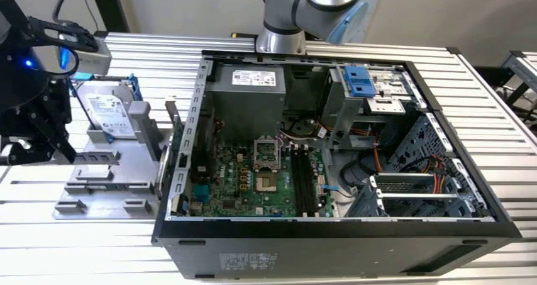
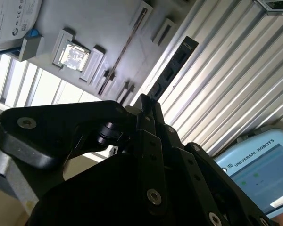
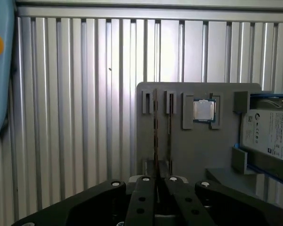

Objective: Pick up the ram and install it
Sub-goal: 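Pick up the ram and move it above insertion slot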

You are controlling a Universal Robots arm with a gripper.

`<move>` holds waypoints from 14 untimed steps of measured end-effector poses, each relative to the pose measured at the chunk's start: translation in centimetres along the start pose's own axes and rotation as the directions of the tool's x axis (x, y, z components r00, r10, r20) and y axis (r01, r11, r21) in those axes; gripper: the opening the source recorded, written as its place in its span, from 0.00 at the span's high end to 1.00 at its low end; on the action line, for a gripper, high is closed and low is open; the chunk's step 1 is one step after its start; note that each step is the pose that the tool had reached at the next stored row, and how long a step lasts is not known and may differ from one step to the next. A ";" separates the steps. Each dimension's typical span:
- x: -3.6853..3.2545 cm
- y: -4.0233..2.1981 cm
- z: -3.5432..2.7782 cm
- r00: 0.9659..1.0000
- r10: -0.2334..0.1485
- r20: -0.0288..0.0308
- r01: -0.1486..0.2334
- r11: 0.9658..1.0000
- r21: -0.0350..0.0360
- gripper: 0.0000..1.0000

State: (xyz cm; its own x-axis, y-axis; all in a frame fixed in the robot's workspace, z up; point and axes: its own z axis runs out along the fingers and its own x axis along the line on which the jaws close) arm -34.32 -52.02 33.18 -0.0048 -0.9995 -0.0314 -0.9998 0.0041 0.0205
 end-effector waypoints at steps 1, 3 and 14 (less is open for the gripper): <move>-0.01 0.01 -0.24 1.000 0.000 0.000 0.000 1.000 0.000 1.00; -0.02 0.02 -0.76 1.000 0.000 0.000 0.000 1.000 0.000 1.00; -0.11 0.07 -3.62 1.000 0.000 0.000 0.000 1.000 0.000 1.00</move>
State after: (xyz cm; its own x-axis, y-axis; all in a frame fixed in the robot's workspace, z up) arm -34.31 -52.02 36.80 -0.0048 -0.9995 -0.0314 -0.9998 0.0041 0.0204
